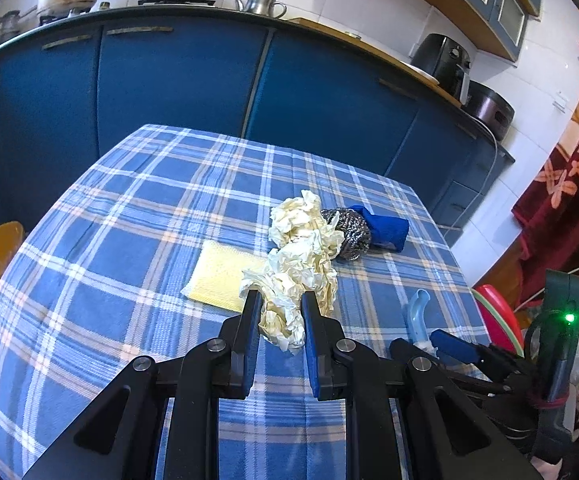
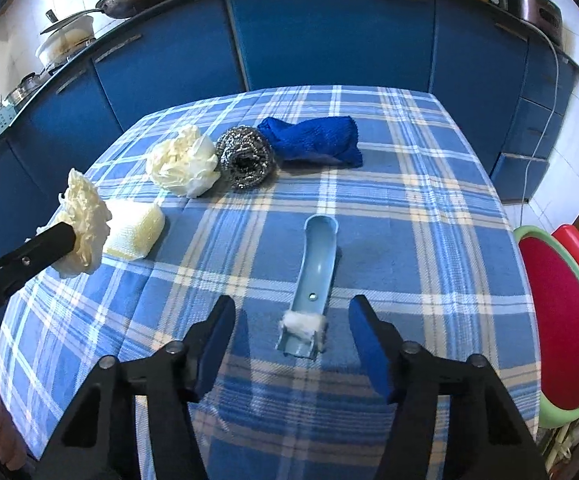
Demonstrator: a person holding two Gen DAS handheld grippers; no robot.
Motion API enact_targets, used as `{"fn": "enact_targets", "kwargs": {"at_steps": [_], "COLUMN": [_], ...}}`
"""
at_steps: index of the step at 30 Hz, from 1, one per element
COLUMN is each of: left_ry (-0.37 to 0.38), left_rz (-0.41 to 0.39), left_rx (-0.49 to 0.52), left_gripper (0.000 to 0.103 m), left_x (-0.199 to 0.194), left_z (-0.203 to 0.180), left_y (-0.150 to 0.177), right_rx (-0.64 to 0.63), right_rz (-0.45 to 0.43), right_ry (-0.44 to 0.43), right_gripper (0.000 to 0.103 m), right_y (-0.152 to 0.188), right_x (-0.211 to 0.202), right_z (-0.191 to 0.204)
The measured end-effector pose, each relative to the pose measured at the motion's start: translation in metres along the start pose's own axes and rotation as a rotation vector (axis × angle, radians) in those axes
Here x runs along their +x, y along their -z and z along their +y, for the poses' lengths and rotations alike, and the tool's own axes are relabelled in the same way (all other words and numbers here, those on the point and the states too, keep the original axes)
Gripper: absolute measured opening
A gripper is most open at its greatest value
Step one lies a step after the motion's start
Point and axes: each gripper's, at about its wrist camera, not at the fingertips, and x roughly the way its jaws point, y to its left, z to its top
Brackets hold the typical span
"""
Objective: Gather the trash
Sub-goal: 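Grasp the light blue plastic handle with the right gripper, then carry the blue handle with the right tool while the left carries the crumpled paper to the bin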
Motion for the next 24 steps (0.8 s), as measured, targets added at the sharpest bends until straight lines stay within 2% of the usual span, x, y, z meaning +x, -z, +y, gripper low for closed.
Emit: {"fn": "enact_targets", "kwargs": {"at_steps": [4,6,9,13,24], "left_ry": [-0.001,-0.001,-0.001,-0.001,0.014], "left_rz": [0.001,0.002,0.001,-0.004,-0.011], "left_rx": [0.001,0.002,0.007,0.015,0.045], "left_gripper": [0.020,0.020,0.020,0.020,0.020], "left_x": [0.000,0.000,0.000,-0.002,-0.007], "left_z": [0.000,0.000,-0.002,-0.007,-0.024], "left_y": [0.000,0.000,0.000,0.000,0.000], "right_rx": [-0.006,-0.003,0.028,0.039,0.062], "right_rz": [-0.011,-0.016,-0.017,-0.023,-0.106], "right_ry": [0.029,0.045,0.032,0.017,0.002], "right_gripper": [0.048,0.033,0.021,0.021,0.021], "right_y": [0.000,-0.001,-0.002,0.000,0.004], "right_x": [0.000,0.000,-0.001,-0.005,-0.040], "right_z": [-0.002,-0.004,-0.012,-0.017,-0.034]}}
